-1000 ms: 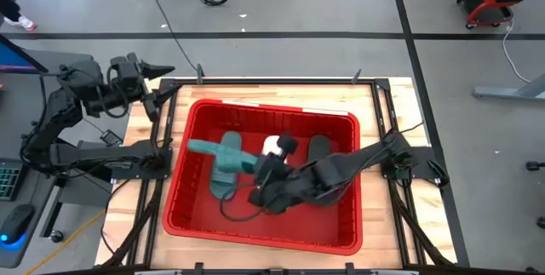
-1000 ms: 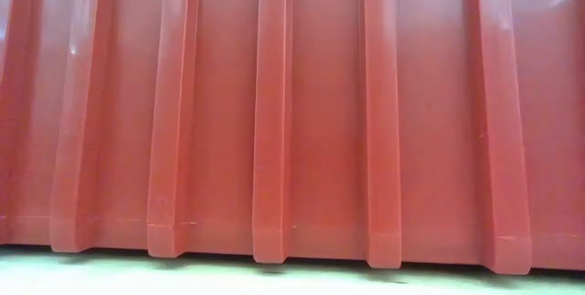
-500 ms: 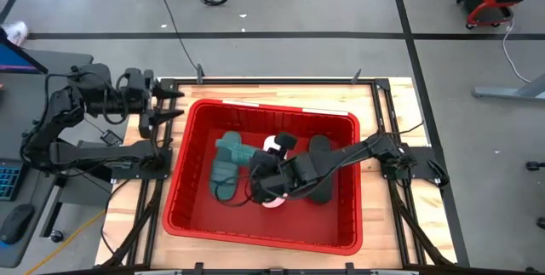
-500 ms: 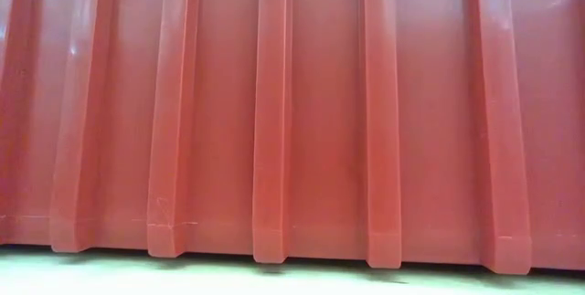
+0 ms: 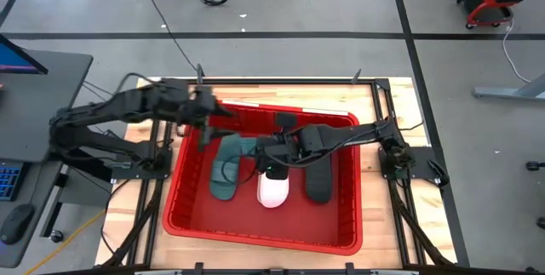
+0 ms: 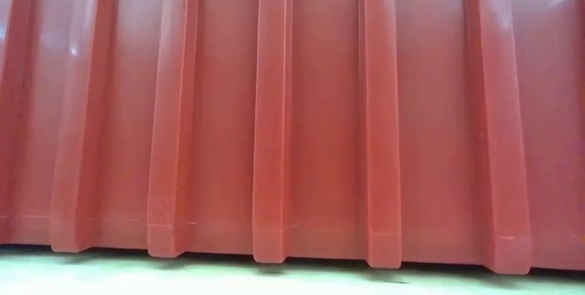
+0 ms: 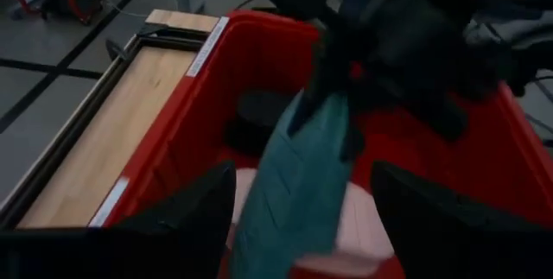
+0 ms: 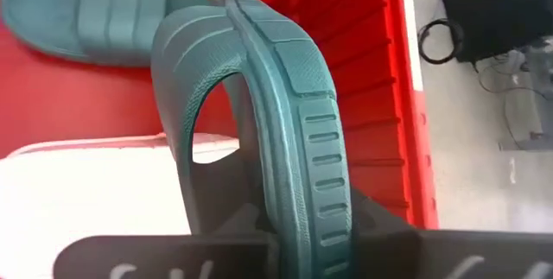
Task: Pick and place slides into bin
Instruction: Stack the green slide on top of the green slide in the red bin
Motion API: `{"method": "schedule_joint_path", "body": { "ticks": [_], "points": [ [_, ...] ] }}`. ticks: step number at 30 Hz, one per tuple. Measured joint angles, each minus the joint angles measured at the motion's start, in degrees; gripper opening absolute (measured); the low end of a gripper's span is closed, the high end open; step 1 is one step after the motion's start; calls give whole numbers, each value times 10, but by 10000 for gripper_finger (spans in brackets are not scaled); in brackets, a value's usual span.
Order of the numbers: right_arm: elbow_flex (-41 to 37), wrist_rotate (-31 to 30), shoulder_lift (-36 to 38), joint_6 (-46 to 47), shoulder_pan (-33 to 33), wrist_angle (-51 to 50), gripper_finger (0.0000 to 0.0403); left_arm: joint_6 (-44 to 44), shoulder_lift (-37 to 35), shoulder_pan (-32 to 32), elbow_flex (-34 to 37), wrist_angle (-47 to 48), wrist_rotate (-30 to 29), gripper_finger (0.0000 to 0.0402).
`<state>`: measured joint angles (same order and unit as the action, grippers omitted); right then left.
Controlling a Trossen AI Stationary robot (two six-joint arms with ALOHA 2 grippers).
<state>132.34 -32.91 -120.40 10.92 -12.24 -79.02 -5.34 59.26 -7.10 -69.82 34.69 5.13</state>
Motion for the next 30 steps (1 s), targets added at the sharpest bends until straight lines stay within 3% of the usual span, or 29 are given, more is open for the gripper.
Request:
{"method": "schedule_joint_path", "body": {
  "ticks": [9,14,22,26,30],
  "points": [
    [-1,5,17,-7,2,-2,38,15,104,20,0,-69,0,270],
    [-1,7,19,-28,5,-3,38,15,151,45,0,-152,0,270],
    [-1,17,20,-41,4,-4,38,20,206,55,0,-176,-9,264],
    [-1,27,20,-44,5,-5,47,35,213,55,-1,-181,-9,221],
    [-1,36,20,-44,5,-6,70,78,212,55,-1,-177,-13,137]
  ]
}}
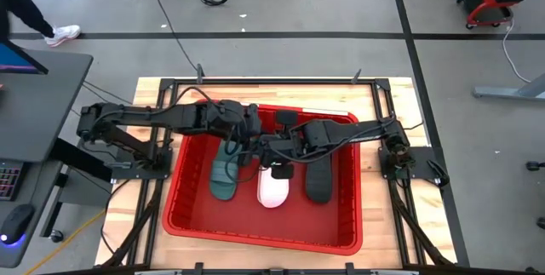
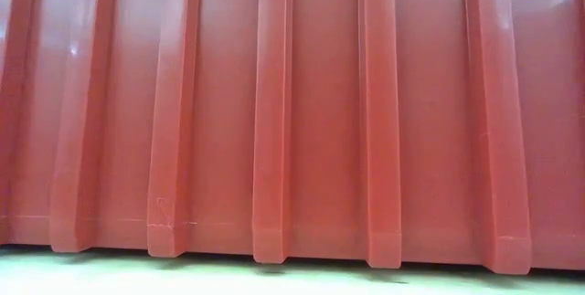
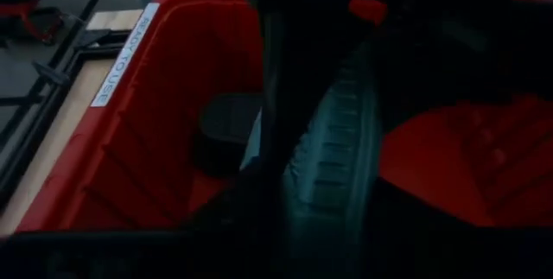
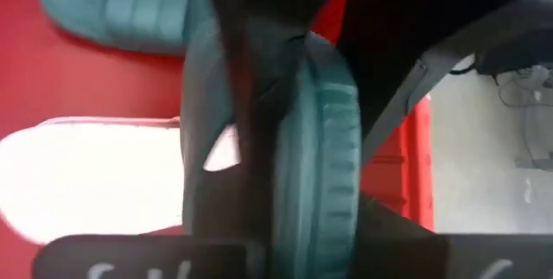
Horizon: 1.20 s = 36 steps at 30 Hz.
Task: Pick and place slides into bin
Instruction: Stack the green slide on top of the green slide in the red bin
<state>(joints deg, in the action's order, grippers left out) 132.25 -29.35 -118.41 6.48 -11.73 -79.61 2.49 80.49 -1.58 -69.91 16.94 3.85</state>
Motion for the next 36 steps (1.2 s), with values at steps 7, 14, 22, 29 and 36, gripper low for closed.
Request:
{"method": "schedule_joint_path", "body": {
  "ticks": [7,14,22,29,36],
  "points": [
    [-1,25,10,10,-5,-2,101,39,0,6,0,-3,-2,83],
    [-1,49,59,65,-15,13,179,136,-24,30,-2,-32,-16,79],
    [1,16,146,141,-46,13,272,222,-87,65,1,20,-38,73],
    [1,-79,206,198,-77,12,305,249,-121,134,0,86,-93,72],
    [1,-113,225,242,-86,9,302,222,-124,193,1,158,-199,71]
  ]
}}
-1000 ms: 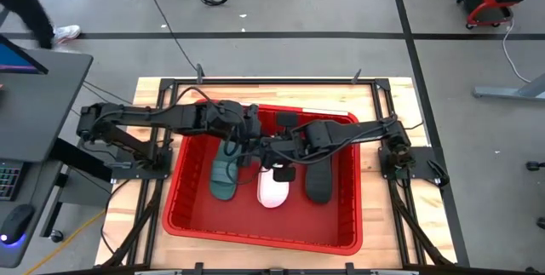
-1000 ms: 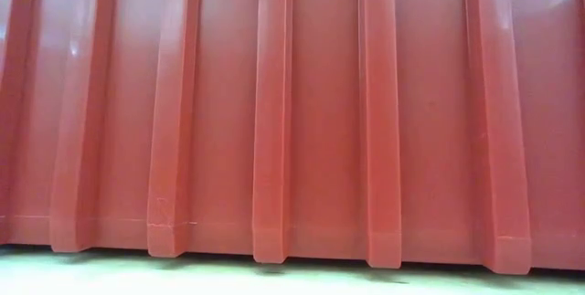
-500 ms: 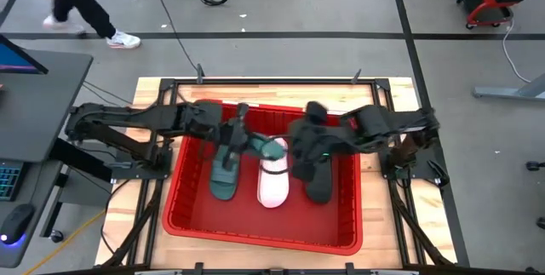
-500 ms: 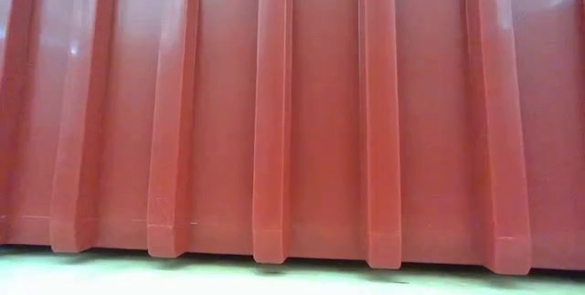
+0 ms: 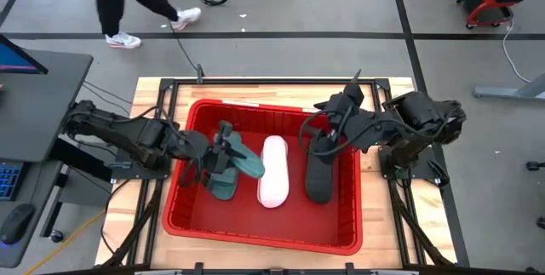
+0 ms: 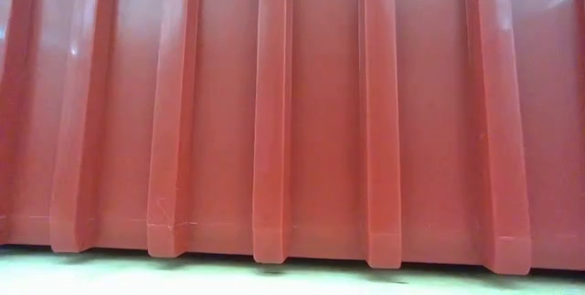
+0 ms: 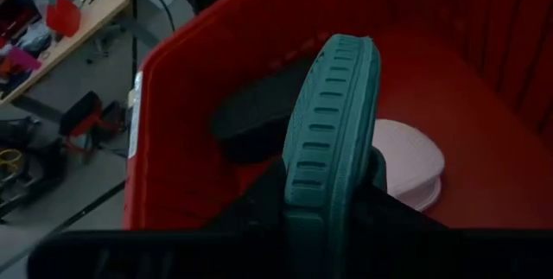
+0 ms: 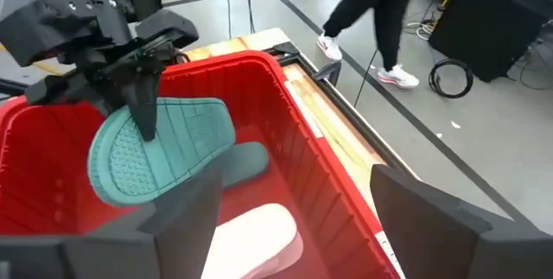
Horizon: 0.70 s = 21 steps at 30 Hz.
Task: Pick and place slides into bin
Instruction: Stack the green slide on top of the green slide in the red bin
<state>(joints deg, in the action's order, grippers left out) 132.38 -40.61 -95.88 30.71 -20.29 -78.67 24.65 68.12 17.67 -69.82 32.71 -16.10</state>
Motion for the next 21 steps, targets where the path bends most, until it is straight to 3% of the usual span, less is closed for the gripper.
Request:
{"method": "schedule_joint_path", "body": {
  "ticks": [5,8,15,21],
  "points": [
    [-1,0,-6,26,1,0,300,8,-4,6,18,-22,-4,71],
    [-2,0,-9,51,3,0,300,16,-34,2,85,-49,-4,71],
    [-9,-11,-10,85,7,0,300,112,-122,1,256,-264,-5,70],
    [-9,-25,-10,117,20,-7,299,137,-166,-19,343,-290,-1,70]
  ]
}}
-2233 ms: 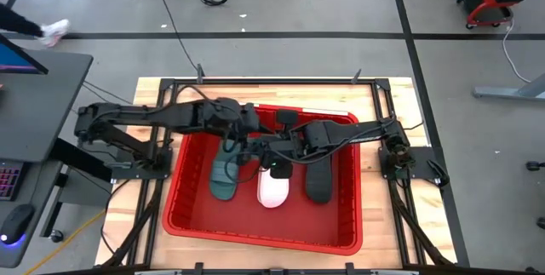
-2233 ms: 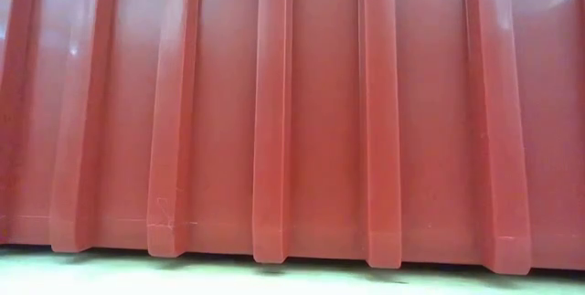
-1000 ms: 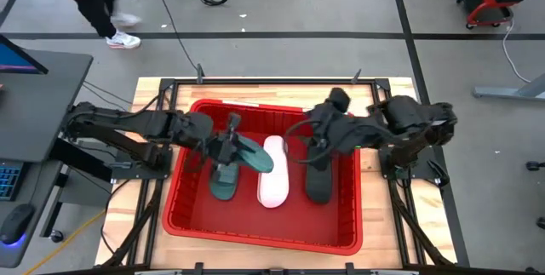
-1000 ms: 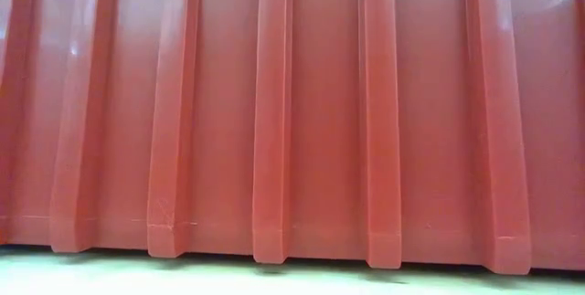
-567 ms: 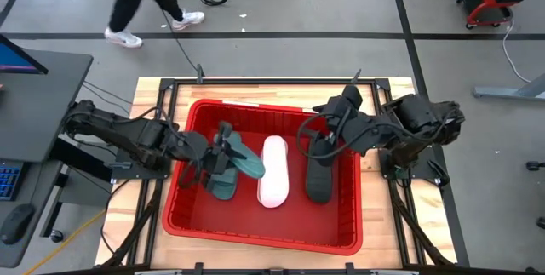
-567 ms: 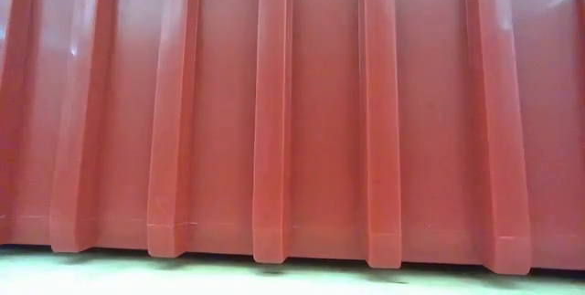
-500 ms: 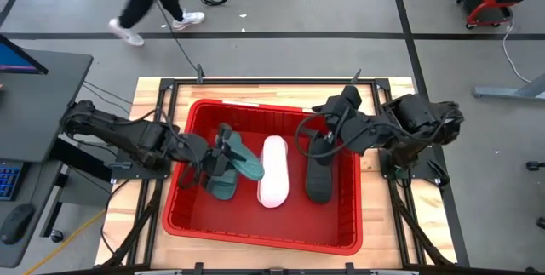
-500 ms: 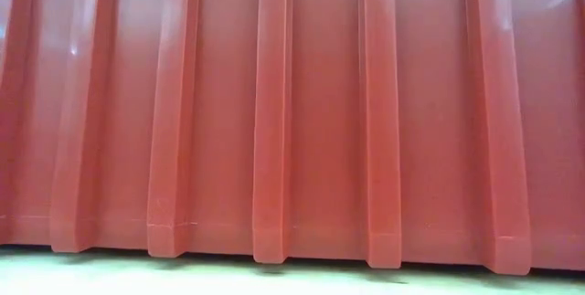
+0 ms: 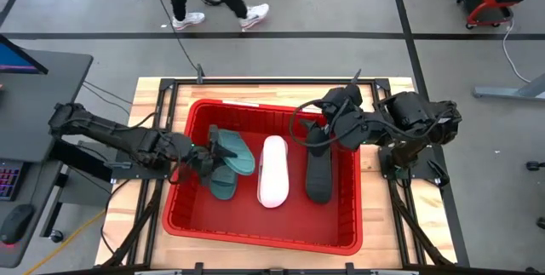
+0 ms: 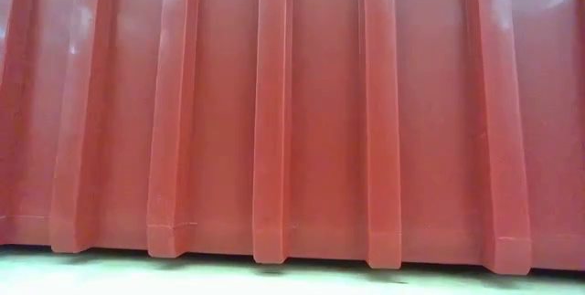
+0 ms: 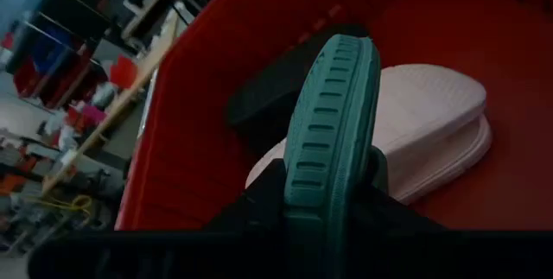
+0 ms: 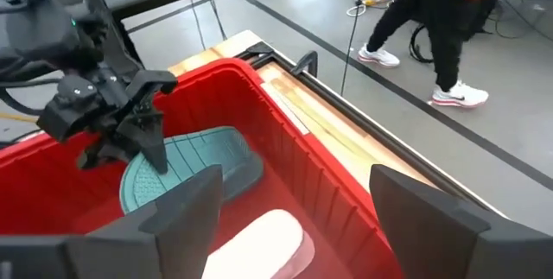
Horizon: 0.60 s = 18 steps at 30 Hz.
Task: Pick and place slides into bin
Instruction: Stack the green slide on top of the green slide in the red bin
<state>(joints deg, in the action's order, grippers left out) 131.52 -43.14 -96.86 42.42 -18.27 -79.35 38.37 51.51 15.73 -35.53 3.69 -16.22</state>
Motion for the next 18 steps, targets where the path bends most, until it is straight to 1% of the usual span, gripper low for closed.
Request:
{"method": "schedule_joint_path", "body": {
  "ticks": [4,7,10,13,18],
  "points": [
    [0,0,0,0,15,0,299,31,-18,-17,55,-57,6,70],
    [0,-1,0,2,23,0,299,33,-24,-25,81,-76,18,70],
    [0,0,0,2,27,0,299,33,-31,-20,84,-86,35,70],
    [0,0,0,5,27,-4,299,24,-46,-20,84,-95,38,70],
    [0,0,-1,6,27,-9,299,-35,-59,-21,87,-98,34,74]
  ]
}}
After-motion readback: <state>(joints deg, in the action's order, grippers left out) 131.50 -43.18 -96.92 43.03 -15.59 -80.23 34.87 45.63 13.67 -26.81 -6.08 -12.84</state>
